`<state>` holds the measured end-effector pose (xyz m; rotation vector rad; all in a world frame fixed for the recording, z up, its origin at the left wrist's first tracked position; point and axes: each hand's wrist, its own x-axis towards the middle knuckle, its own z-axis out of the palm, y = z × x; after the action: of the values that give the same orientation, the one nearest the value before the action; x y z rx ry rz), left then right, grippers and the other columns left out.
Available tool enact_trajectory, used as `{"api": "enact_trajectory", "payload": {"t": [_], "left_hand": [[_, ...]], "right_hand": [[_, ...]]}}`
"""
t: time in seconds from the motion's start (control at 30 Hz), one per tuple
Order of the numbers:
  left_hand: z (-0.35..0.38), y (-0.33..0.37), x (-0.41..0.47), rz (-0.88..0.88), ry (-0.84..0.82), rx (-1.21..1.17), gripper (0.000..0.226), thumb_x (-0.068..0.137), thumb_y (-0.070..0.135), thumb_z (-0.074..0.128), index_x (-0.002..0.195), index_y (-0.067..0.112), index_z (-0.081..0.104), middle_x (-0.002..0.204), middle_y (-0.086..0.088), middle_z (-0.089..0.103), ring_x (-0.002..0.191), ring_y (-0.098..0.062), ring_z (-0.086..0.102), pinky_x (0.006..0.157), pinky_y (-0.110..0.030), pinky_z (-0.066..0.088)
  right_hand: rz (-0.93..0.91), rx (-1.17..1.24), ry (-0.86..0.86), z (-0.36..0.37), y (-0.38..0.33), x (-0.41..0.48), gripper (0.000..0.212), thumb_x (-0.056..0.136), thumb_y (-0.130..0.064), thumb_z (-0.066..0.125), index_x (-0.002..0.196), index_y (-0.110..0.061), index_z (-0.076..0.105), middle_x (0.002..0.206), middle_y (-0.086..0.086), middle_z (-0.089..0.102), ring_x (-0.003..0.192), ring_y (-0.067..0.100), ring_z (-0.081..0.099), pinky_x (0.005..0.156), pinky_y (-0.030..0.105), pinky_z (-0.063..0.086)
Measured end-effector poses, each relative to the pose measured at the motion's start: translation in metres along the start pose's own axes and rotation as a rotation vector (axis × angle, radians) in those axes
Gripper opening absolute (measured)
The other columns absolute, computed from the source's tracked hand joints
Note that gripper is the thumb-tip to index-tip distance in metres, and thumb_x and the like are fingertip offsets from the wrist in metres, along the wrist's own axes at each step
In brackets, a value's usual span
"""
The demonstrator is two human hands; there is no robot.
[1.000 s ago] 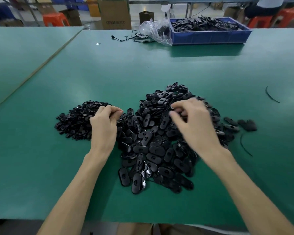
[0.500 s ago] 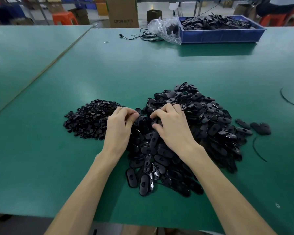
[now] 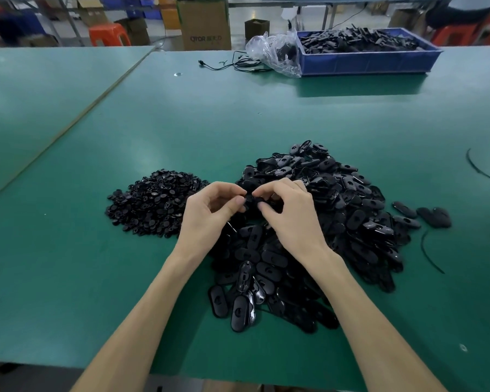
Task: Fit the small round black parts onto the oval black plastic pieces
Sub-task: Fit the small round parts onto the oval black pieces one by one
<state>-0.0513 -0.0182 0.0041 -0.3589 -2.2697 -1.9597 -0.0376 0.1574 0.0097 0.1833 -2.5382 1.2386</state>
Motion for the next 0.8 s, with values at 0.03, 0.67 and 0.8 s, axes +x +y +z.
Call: {"api": "enact_trajectory", "payload": {"t": [0.03, 0.67, 0.8], "left_hand": [[0.0, 0.0, 0.0, -0.008, -0.004, -0.037, 0.011, 0.093, 0.007, 0.074, 0.103, 0.007, 0.073, 0.092, -0.005, 0.077, 0.079, -0.012, 0.074, 0.074, -0.016, 0.053], [-0.003, 0.002, -0.002, -0.059, -0.002, -0.292, 0.009, 0.086, 0.019, 0.078, 0.095, 0.017, 0.076, 0.095, -0.002, 0.076, 0.086, -0.013, 0.069, 0.073, -0.022, 0.055], [-0.003, 0.001, -0.002, -0.056, 0.02, -0.275, 0.013, 0.086, 0.017, 0.078, 0.098, 0.013, 0.077, 0.096, -0.004, 0.077, 0.087, -0.013, 0.07, 0.076, -0.021, 0.055]], "right_hand": [[0.0, 0.027, 0.013, -0.001, -0.001, 0.0, 0.022, 0.092, -0.006, 0.074, 0.104, -0.025, 0.076, 0.1, -0.011, 0.068, 0.106, 0.011, 0.055, 0.102, 0.043, 0.046], [0.075, 0.58, -0.034, 0.005, -0.015, -0.008, 0.019, 0.095, -0.001, 0.071, 0.103, -0.017, 0.071, 0.098, -0.005, 0.077, 0.091, 0.015, 0.077, 0.087, 0.028, 0.06], [0.065, 0.527, -0.028, 0.009, -0.015, -0.009, 0.011, 0.095, -0.012, 0.075, 0.1, -0.021, 0.072, 0.095, -0.007, 0.078, 0.088, 0.01, 0.077, 0.081, 0.019, 0.057]]}}
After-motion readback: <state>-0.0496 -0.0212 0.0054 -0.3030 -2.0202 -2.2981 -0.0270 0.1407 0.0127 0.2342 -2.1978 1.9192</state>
